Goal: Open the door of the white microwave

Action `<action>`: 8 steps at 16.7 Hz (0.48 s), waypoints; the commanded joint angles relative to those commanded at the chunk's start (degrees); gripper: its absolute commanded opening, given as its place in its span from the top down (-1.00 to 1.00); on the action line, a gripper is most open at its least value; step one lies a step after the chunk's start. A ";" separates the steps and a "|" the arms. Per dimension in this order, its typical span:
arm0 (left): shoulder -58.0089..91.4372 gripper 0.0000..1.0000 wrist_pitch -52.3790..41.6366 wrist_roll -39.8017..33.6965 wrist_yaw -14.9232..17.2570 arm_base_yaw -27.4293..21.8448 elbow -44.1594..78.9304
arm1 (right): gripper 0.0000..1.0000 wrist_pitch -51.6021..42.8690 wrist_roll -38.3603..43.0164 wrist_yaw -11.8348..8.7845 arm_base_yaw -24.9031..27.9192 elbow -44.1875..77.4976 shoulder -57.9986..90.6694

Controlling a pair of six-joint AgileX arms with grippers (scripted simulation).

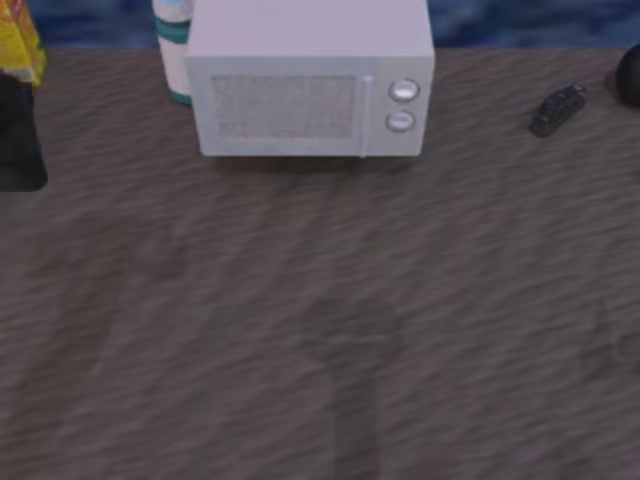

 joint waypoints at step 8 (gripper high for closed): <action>38.80 -1.00 -19.94 -13.11 -4.93 -12.36 54.76 | -1.00 0.00 0.00 0.00 0.00 0.00 0.00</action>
